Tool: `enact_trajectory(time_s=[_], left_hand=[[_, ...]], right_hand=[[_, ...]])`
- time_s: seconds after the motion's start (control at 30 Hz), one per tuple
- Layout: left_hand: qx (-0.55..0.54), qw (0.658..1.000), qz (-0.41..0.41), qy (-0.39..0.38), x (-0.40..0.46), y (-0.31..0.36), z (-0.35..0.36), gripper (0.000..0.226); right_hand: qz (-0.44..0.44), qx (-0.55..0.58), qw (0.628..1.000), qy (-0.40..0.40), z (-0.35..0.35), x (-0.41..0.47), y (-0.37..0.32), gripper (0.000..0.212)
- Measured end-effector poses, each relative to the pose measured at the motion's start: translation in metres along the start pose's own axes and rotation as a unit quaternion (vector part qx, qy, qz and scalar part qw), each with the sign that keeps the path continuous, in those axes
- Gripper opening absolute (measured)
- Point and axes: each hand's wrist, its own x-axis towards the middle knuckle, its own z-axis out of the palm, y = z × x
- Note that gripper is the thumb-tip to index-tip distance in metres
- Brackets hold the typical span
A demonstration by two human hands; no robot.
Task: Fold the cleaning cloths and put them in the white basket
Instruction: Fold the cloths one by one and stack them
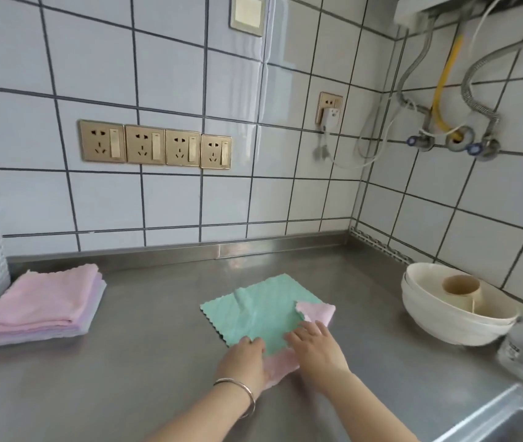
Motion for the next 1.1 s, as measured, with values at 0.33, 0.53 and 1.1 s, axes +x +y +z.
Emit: enact_trajectory(time_s=[0.33, 0.53, 1.1], left_hand=[[-0.093, 0.996, 0.018, -0.001, -0.01, -0.014, -0.025, 0.023], [-0.105, 0.99, 0.081, 0.051, -0.056, -0.058, -0.098, 0.033], [-0.098, 0.949, -0.012, 0.299, -0.166, -0.205, -0.293, 0.025]], right_hand=[[-0.029, -0.07, 0.997, 0.021, -0.015, -0.011, 0.027, 0.022], [-0.086, -0.043, 0.994, 0.05, -0.072, -0.019, 0.003, 0.03], [-0.02, 0.456, 0.89, -0.008, -0.216, 0.023, -0.139, 0.043]])
